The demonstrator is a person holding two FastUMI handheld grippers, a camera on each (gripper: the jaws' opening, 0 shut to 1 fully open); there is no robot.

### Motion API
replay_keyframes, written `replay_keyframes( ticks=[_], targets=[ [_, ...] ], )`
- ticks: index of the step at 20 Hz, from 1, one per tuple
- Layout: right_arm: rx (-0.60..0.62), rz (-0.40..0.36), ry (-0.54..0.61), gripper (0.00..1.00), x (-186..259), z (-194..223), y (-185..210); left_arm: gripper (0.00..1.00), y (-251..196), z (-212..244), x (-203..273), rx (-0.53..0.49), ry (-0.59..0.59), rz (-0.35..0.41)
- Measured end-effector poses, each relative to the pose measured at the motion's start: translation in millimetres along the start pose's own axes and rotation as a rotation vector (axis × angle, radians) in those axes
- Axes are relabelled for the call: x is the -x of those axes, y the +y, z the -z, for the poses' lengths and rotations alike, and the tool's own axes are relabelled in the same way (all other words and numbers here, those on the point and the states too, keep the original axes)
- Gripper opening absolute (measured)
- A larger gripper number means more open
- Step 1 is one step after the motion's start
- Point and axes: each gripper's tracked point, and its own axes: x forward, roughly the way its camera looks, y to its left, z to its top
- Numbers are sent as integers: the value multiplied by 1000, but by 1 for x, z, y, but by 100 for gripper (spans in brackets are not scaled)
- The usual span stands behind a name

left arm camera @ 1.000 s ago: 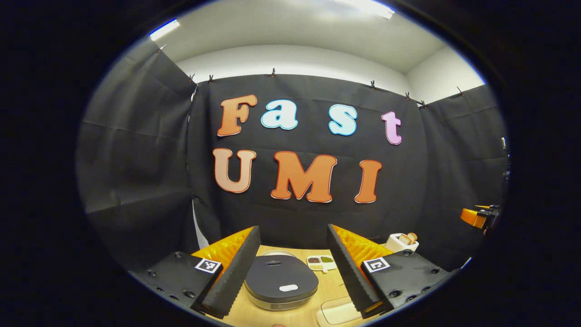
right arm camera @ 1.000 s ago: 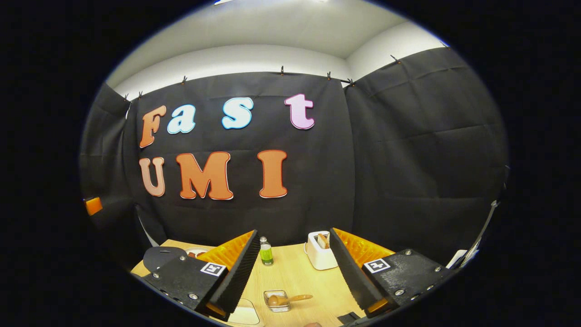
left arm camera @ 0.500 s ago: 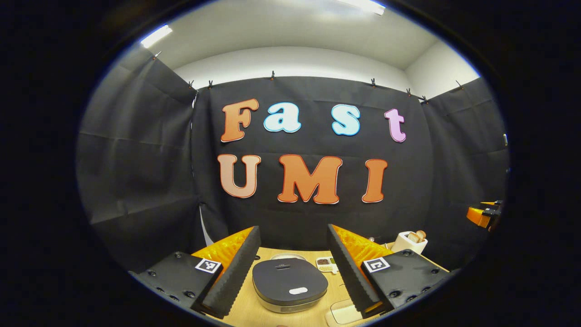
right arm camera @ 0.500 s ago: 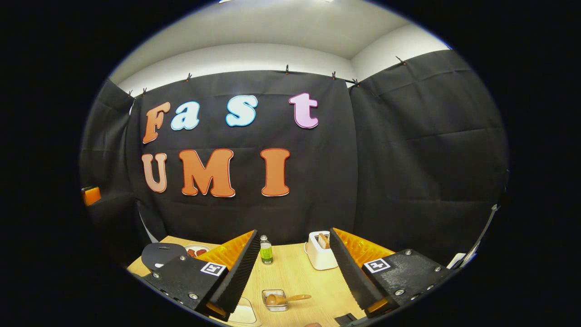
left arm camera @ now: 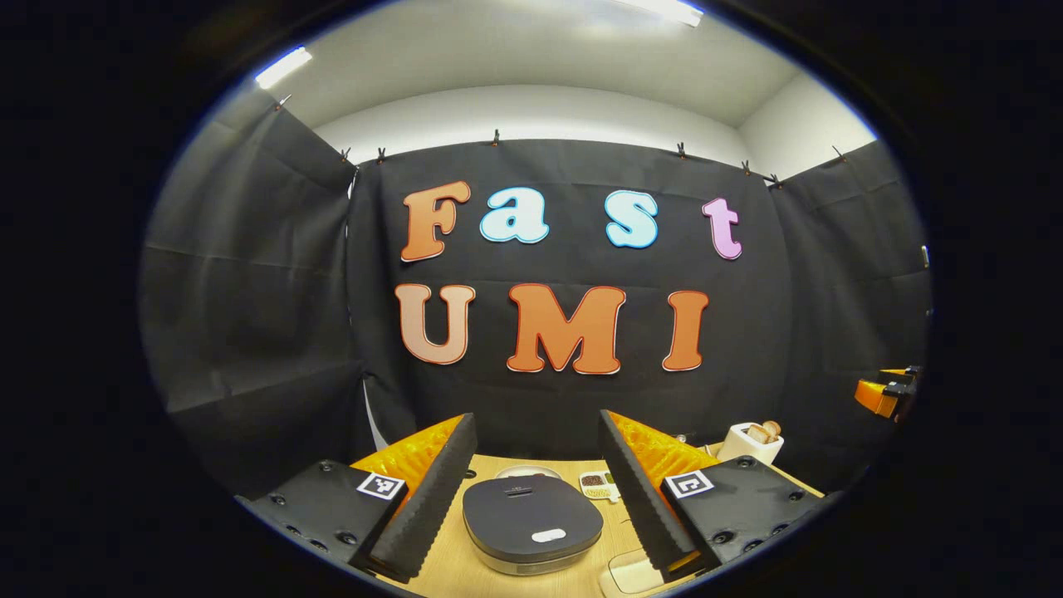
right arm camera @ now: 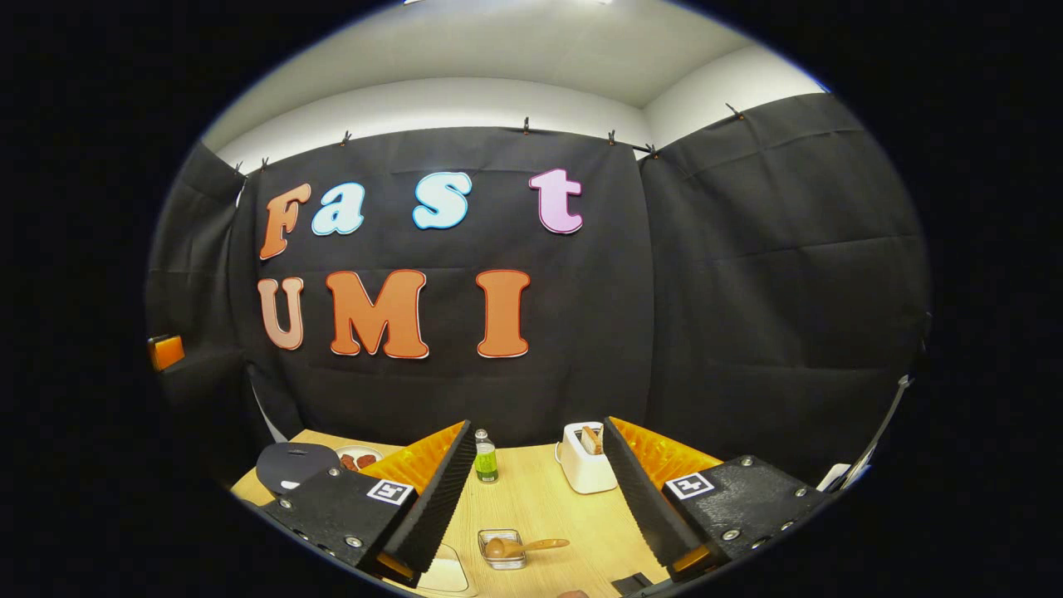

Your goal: Close the left gripper, press the button to open the rice cooker; take a wooden spoon from the chopstick holder with the right hand, scoop a spoonful of rice and pour it into the rice cooker, then put the wooden spoon back into the chopstick holder.

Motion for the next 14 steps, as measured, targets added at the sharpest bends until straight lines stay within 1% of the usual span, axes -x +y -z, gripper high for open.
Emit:
replay_keyframes(
  ticks=[4,6,10,11,13,14],
  targets=[
    [1,-7,3,95,-2,0,3,100,4,2,-1,-6,4,-7],
    [-2,-12,1,95,-3,0,5,78,8,3,-3,-26,14,-17],
    [-1,-17,0,95,-6,0,8,35,2,15,-4,-23,47,14],
    [0,-19,2,95,-6,1,9,29,0,17,-5,-19,58,25],
    [4,-18,8,95,-7,4,10,28,-4,24,-6,-20,70,42],
    [5,-17,12,95,-8,5,10,26,-5,24,-8,-28,69,42]
  ],
)
